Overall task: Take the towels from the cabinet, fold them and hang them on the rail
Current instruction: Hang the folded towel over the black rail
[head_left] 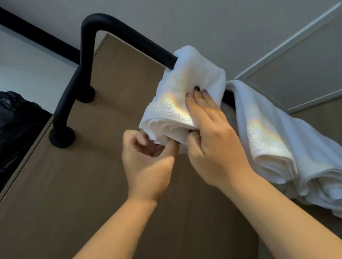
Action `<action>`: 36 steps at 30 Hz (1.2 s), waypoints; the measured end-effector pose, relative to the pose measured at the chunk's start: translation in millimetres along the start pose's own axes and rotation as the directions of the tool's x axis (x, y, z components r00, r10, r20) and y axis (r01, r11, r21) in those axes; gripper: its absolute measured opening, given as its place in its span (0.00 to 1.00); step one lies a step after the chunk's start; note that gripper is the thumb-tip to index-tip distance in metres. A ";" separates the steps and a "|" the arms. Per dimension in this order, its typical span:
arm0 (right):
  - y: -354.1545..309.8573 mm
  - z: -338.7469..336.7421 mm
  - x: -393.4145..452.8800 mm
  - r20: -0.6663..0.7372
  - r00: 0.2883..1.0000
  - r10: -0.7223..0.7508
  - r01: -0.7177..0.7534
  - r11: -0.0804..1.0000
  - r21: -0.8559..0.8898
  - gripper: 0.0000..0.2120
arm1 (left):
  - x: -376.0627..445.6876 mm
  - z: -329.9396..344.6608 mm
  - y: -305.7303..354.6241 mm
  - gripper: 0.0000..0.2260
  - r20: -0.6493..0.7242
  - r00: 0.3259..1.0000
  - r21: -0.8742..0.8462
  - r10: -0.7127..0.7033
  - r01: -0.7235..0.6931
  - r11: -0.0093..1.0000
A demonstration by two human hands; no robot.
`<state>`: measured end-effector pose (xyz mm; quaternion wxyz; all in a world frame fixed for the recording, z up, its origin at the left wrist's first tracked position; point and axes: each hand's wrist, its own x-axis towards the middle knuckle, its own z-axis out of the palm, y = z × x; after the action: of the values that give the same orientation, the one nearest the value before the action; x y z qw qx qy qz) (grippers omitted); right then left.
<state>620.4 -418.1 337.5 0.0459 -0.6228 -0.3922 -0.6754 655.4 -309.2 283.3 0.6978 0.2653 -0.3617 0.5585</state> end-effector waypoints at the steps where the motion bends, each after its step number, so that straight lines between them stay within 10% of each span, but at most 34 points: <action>1: -1.5 -1.7 -1.7 0.064 0.996 0.057 -0.064 0.990 0.122 0.31 | -3.2 -2.4 1.8 0.19 0.048 0.999 -0.016 0.026 -0.025 1.000; 6: -3.4 -6.3 -1.3 0.111 0.963 0.244 -0.258 0.729 0.634 0.23 | -2.1 -9.5 31.8 0.31 0.325 0.941 0.004 0.091 -0.098 0.995; 10: -13.6 -2.0 -0.2 0.089 0.914 0.395 -0.274 0.442 0.854 0.09 | 25.0 1.0 58.8 0.26 0.197 0.962 0.220 -0.188 0.143 0.965; 19: -23.6 16.0 7.0 0.018 0.588 0.809 -0.411 0.280 0.868 0.27 | 34.9 9.9 65.3 0.17 0.168 0.937 0.488 -0.305 0.190 0.852; 27: -11.7 1.1 4.8 0.105 0.591 0.800 -0.411 0.186 0.892 0.06 | 42.0 10.3 68.5 0.20 0.268 0.826 0.478 -0.496 0.333 0.813; 36: 0.7 18.5 1.2 0.492 0.580 0.649 -0.424 -0.275 0.863 0.27 | 49.0 2.3 60.5 0.09 0.394 0.712 0.426 -0.581 0.419 0.802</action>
<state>635.4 -407.3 337.3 0.7756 -0.4597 -0.3950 -0.1764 601.7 -268.0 321.9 0.6537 0.5956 -0.3540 0.3044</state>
